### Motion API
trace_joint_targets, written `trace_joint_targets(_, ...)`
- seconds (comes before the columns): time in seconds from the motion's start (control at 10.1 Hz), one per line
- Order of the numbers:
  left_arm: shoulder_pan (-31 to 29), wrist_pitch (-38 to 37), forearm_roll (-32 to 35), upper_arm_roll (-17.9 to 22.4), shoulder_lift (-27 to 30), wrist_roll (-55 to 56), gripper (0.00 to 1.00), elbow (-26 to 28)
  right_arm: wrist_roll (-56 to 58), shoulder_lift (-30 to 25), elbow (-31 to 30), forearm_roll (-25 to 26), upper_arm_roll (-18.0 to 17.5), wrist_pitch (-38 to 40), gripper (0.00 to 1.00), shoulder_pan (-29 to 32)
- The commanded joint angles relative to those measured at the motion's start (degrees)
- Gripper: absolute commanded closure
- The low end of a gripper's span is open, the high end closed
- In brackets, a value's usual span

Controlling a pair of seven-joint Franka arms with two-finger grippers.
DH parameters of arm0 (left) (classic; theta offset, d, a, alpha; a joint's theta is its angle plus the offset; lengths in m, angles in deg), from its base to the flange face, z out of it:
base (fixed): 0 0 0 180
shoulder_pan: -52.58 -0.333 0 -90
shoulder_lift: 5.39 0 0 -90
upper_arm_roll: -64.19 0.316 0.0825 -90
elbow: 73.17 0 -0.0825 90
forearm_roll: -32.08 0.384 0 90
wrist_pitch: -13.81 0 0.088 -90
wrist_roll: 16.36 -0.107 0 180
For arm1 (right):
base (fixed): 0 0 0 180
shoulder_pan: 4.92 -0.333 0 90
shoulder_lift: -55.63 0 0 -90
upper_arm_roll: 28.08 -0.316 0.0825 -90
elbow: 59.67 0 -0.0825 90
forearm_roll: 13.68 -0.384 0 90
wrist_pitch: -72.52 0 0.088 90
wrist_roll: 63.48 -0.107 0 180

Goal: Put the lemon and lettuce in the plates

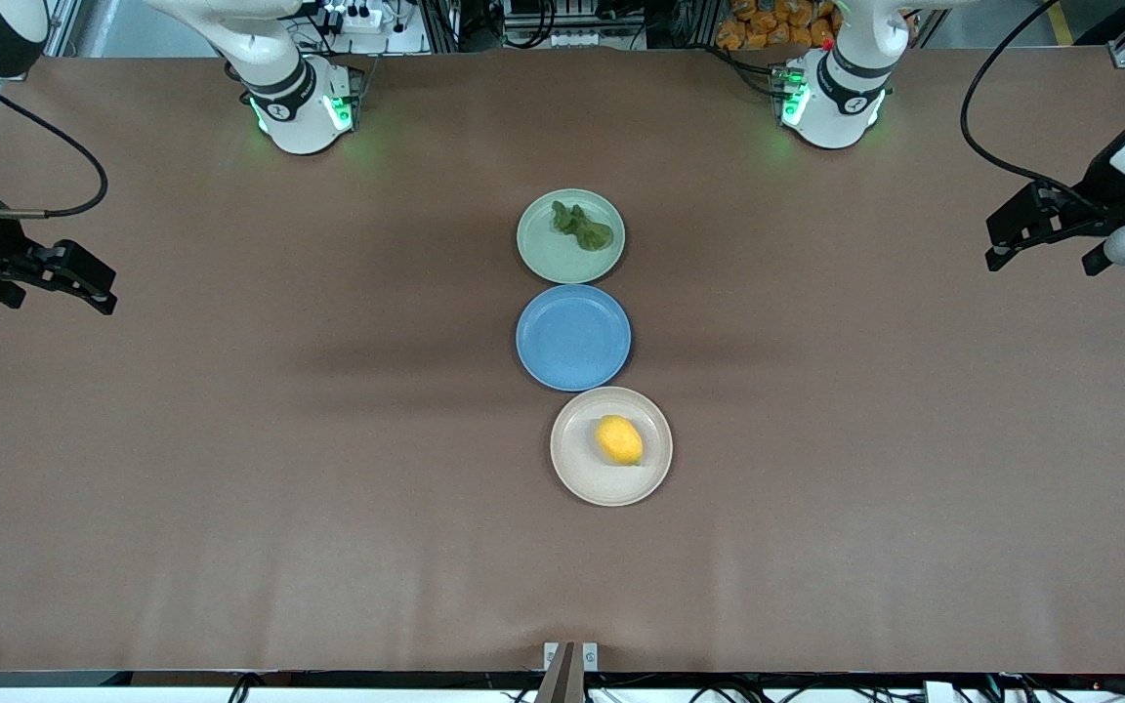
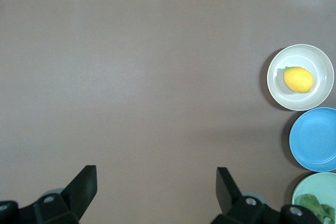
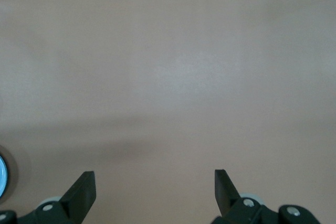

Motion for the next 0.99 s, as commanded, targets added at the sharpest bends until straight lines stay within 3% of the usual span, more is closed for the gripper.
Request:
trace_joint_targets(0.0,-0.44,-1.18,-1.06,0.09,0.39,-1.11,0.0,-0.57,2.7,-0.44,0.36,-1.0,0.12,1.28,0.0,0.55)
trace_joint_targets(0.89,-0.44,-2.59,-0.53,0.01,0.39,-1.46,0.0,-0.57,3.41,-0.27,0.27,-1.09,0.3,1.11,0.0,0.37)
